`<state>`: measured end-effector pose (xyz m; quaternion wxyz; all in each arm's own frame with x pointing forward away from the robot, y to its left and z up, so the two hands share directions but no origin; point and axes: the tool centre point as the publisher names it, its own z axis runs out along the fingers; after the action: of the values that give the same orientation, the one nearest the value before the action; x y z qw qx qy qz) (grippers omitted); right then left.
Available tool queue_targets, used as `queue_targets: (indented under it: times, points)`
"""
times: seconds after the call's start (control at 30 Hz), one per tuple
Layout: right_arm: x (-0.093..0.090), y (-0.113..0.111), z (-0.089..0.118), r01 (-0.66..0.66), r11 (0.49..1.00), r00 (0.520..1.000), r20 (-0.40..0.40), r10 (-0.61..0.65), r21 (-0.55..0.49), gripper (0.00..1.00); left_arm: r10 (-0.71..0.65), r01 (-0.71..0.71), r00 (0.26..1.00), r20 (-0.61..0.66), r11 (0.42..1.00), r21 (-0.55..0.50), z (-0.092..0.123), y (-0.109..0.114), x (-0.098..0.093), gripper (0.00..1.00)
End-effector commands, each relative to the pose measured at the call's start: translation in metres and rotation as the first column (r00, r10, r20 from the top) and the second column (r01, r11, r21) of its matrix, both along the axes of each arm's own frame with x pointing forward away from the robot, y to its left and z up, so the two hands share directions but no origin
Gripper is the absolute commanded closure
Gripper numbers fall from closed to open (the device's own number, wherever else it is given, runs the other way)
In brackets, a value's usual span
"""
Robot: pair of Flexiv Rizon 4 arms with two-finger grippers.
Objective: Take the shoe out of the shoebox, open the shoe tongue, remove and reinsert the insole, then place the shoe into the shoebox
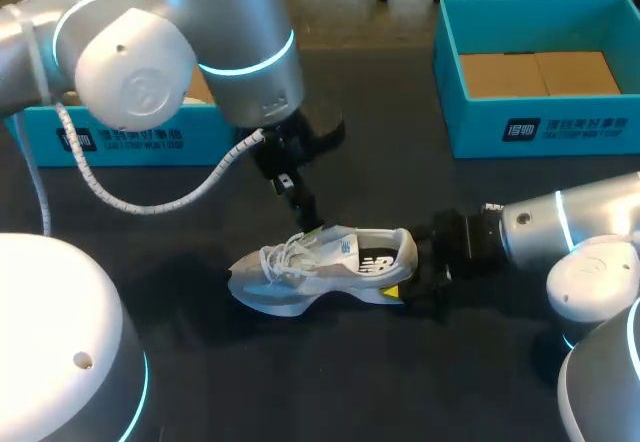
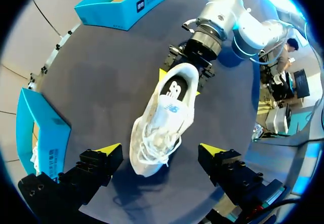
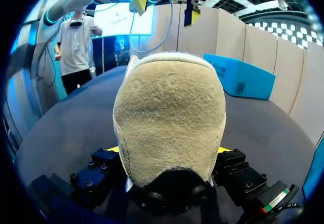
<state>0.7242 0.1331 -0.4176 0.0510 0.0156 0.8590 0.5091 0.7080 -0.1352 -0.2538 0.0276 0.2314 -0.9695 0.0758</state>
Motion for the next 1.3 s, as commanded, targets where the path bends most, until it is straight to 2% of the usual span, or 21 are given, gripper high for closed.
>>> queue_targets:
  times: [0.03, 0.13, 0.23, 0.27, 0.37, 0.47, 0.67, 0.83, 0.97, 1.1, 1.3]
  points:
    - [0.0, 0.002, 0.001, 0.002, 1.0, 1.0, 0.0, -0.002, -0.005, 1.0, 0.0, 0.0, 1.0, -0.002, 1.0, 0.004, 0.0, -0.001, 0.001, 0.0]
    - [0.0, 0.002, 0.001, 0.002, 1.0, 1.0, 0.0, -0.002, -0.005, 1.0, 0.0, 0.0, 1.0, -0.002, 1.0, 0.004, 0.0, -0.001, 0.001, 0.0]
    - [0.0, 0.002, 0.001, 0.002, 1.0, 1.0, 0.0, -0.002, -0.005, 1.0, 0.246, -0.246, 0.969, -0.012, 0.969, 0.01, -0.002, 0.01, 0.016, 0.0]
    - [0.0, 0.002, 0.001, 0.002, 1.0, 1.0, 0.0, -0.002, -0.005, 1.0, 0.313, -0.313, 0.949, 0.034, 0.95, 0.016, -0.003, 0.012, 0.018, 0.0]
    - [0.0, 0.002, 0.001, 0.002, 1.0, 1.0, 0.0, -0.002, -0.005, 1.0, 0.454, -0.454, 0.891, -0.008, 0.891, 0.002, 0.0, 0.017, 0.023, 0.0]
    - [0.0, 0.002, 0.001, 0.002, 1.0, 1.0, 0.0, -0.002, -0.005, 1.0, 0.469, -0.469, 0.883, 0.014, 0.883, -0.016, 0.002, 0.018, 0.021, 0.0]
    - [0.0, 0.002, 0.001, 0.002, 1.0, 1.0, 0.0, -0.002, -0.005, 1.0, 0.56, -0.561, 0.827, 0.044, 0.828, 0.0, 0.003, 0.016, 0.011, 0.0]
    - [0.0, 0.002, 0.001, 0.002, 1.0, 1.0, 0.0, -0.002, -0.005, 1.0, 0.632, -0.632, 0.775, 0.001, 0.775, 0.022, 0.001, 0.012, 0.004, 0.0]
    - [0.0, 0.002, 0.001, 0.002, 1.0, 1.0, 0.0, -0.002, -0.005, 1.0, 0.643, -0.644, 0.765, 0.027, 0.764, 0.046, -0.007, 0.004, -0.004, 0.0]
    - [0.0, 0.002, 0.001, 0.002, 1.0, 1.0, 0.0, -0.002, -0.005, 1.0, 0.648, -0.647, 0.761, -0.008, 0.76, 0.063, -0.015, -0.006, -0.007, 0.0]
    - [0.0, 0.002, 0.001, 0.002, 1.0, 1.0, 0.0, -0.002, -0.005, 1.0, 0.647, -0.646, 0.762, 0.001, 0.761, 0.056, -0.02, -0.024, -0.018, 0.0]
